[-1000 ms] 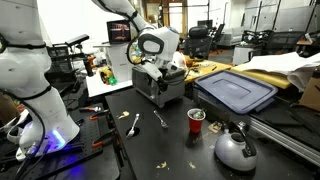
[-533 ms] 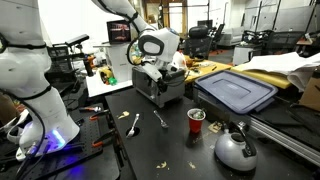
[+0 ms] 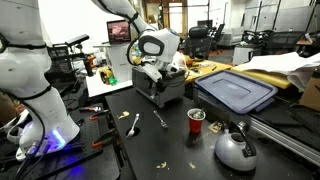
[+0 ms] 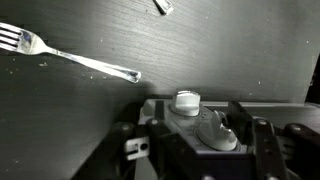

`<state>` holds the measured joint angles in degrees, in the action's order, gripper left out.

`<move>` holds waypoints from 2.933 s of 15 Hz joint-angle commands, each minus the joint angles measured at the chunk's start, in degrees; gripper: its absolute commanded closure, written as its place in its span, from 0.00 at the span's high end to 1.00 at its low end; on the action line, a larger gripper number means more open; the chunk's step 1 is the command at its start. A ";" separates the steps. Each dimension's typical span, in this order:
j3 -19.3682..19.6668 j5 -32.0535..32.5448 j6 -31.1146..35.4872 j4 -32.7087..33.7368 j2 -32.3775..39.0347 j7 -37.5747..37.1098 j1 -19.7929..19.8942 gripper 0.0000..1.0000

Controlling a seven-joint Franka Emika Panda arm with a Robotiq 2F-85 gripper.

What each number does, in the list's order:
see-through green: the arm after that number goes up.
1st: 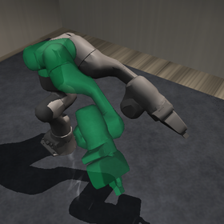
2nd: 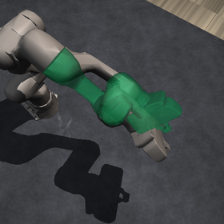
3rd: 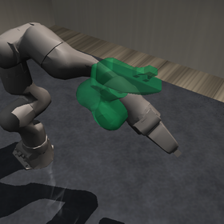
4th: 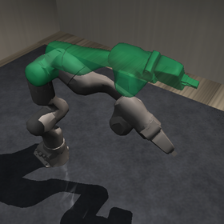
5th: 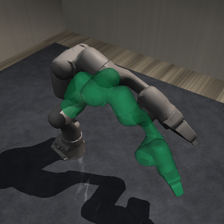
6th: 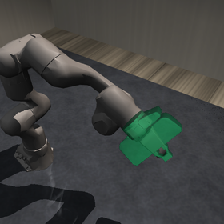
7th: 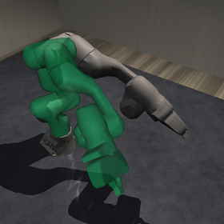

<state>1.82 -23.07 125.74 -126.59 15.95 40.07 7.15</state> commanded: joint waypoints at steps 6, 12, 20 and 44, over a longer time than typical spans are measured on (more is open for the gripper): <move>-1.51 -3.07 -2.77 0.86 -0.30 -1.08 1.27 0.01; -1.29 -10.21 -4.18 0.34 0.67 -2.00 3.39 0.03; -0.76 -21.30 -6.98 0.12 2.66 -1.06 5.28 0.03; 2.07 -48.49 -22.90 0.14 10.82 14.22 8.70 0.03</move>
<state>4.55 -65.11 106.70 -127.38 24.82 52.66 16.24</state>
